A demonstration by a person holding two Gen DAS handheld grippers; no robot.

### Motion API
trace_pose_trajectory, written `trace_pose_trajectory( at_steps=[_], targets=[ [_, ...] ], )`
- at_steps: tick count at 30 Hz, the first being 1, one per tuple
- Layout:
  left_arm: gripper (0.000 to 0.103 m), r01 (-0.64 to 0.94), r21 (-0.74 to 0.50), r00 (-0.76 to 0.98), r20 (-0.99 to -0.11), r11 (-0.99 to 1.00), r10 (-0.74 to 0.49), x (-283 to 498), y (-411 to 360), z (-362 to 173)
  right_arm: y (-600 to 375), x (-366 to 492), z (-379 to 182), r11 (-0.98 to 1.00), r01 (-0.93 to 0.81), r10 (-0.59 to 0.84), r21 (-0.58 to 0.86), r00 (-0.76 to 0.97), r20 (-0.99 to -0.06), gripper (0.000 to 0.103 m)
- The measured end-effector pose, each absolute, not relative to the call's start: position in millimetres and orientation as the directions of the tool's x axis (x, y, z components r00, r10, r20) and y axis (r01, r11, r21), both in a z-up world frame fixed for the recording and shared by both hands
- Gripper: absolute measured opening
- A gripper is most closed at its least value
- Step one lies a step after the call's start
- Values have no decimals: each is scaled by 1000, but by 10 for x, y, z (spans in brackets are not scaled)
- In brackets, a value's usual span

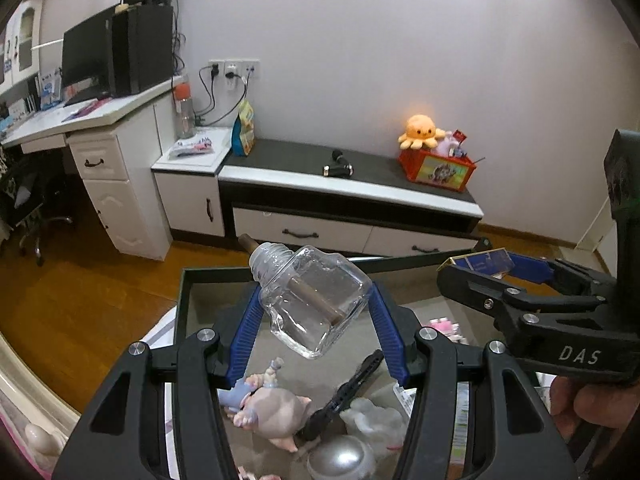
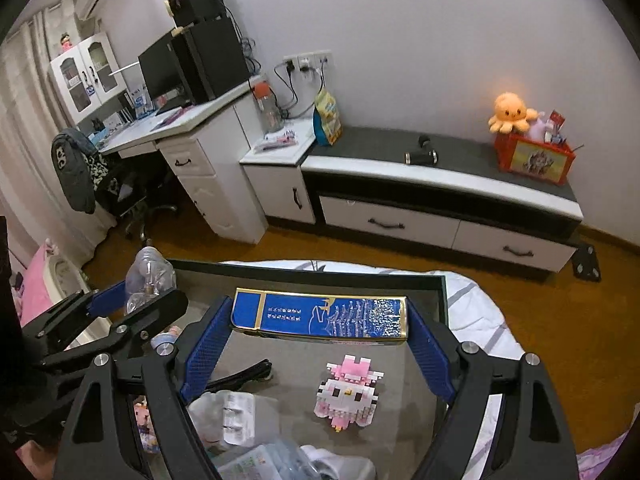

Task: Organize rigid objects

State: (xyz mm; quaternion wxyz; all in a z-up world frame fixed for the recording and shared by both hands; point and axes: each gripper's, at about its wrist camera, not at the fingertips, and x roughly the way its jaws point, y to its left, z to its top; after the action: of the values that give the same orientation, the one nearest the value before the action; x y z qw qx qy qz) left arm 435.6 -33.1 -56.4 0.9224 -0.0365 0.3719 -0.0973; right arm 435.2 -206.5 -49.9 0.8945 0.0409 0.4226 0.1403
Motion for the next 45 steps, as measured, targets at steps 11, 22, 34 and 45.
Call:
trace_pose_trajectory(
  at_steps=[11, 22, 34, 45],
  targets=[
    [85, 122, -157, 645, -738, 980, -198, 4515, -229, -781, -1995, 4481, -630, 940, -241, 335, 244, 501, -798, 90],
    [103, 40, -183, 720, -676, 982, -156, 4062, 99, -498, -2158, 4227, -344, 911, -157, 401, 382, 562, -723, 103],
    [103, 61, -168, 768, -622, 984, -153, 3228, 125, -186, -2058, 3317, 68, 950, -175, 306, 258, 679, -668, 103],
    [103, 88, -144, 809, -567, 986, -155, 2206, 47, 78, -2154, 2165, 296, 975, -145, 216, 168, 796, -565, 103]
  ],
)
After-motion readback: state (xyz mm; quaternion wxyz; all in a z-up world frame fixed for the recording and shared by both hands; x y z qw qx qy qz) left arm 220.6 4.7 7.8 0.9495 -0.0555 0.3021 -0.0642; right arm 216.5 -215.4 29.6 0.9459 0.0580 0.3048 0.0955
